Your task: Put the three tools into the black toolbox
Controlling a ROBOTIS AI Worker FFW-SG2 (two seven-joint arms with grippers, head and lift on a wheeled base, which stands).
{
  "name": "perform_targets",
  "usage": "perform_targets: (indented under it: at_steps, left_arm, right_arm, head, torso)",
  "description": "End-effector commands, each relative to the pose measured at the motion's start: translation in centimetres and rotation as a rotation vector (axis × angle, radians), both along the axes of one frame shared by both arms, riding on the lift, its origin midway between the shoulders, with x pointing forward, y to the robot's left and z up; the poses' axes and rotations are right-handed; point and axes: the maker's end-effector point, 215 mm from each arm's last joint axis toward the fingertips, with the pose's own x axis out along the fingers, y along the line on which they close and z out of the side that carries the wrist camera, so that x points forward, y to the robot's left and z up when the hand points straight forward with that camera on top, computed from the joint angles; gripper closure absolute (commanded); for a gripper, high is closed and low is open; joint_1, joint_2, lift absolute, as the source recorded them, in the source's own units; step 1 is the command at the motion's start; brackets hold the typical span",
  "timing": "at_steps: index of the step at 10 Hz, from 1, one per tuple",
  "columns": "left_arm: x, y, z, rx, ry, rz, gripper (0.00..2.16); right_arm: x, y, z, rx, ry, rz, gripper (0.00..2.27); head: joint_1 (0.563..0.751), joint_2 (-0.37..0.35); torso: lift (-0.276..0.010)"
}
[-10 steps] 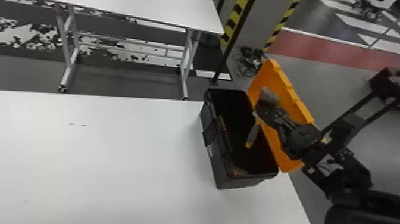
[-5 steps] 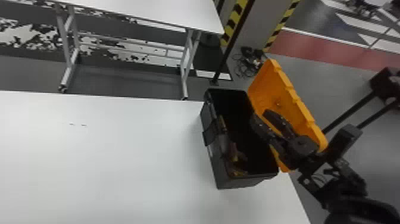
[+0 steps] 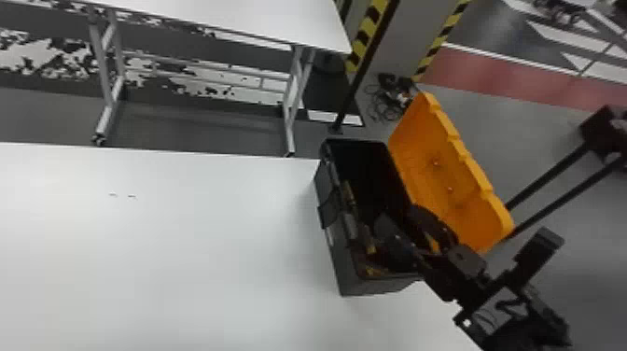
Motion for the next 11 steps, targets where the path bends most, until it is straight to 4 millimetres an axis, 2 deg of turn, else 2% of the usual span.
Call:
perform_targets:
  at_steps: [1,2,4,5,6,7,8,9,10,11]
  left_arm:
    - [-0.8,0.0,-1.3,0.040,0.024,0.001,0.04]
    - [-2.0,0.4,-2.6,0.094,0.049,0.007,0.04]
    - [-0.4,1.5,-4.1,0.251,-0.058,0.017,0.03]
    - [1.6,1.3,-4.2,0.282,-0.164,0.017,0.02]
    - [4.4,0.7,-4.0,0.257,-0.293,0.046,0.02]
    - [7.6,0.6,-2.4,0.253,-0.502,0.087,0.02]
    - [9.5,0.4,-0.3,0.243,-0.700,0.112,0.02]
    - [9.6,0.5,-0.7,0.231,-0.740,0.126,0.02]
    - [9.7,0.4,0.3,0.201,-0.827,0.150,0.02]
    - [9.4,0.4,2.9,0.158,-0.944,0.187,0.02]
  right_arm:
    - [-0.9,1.9,-0.7,0.057,0.018,0.004,0.06]
    - [-1.6,2.5,-1.2,0.080,0.029,0.003,0.06]
    - [-3.5,2.7,-1.5,0.096,0.027,0.000,0.06]
    - [-4.4,2.4,-1.9,0.085,0.021,-0.010,0.06]
    - [-5.4,1.8,-2.6,0.063,0.009,-0.023,0.06]
    - [-6.3,1.2,-3.5,0.045,0.004,-0.036,0.06]
    - [-7.3,0.3,-4.6,0.020,-0.004,-0.053,0.06]
    - [-8.1,-0.7,-5.1,-0.005,-0.027,-0.073,0.06]
    - [-8.6,-1.4,-5.9,-0.022,-0.029,-0.088,0.06]
    - [-9.0,-1.9,-6.3,-0.049,-0.043,-0.101,0.06]
  head:
    - [0.695,-0.350]
    - [0.695,-0.350]
    - [0.695,-0.350]
    - [0.695,-0.349]
    - [0.695,-0.344]
    - [0.695,-0.350]
    - [0.695,-0.350]
    - [0.695,-0.350]
    - [0.695,-0.350]
    - [0.695,-0.350]
  torso:
    - [-0.051]
    - [-0.051]
    - [-0.051]
    - [-0.051]
    - [-0.051]
    - [-0.051]
    - [-0.051]
    - [-0.051]
    - [-0.051]
    - [-0.051]
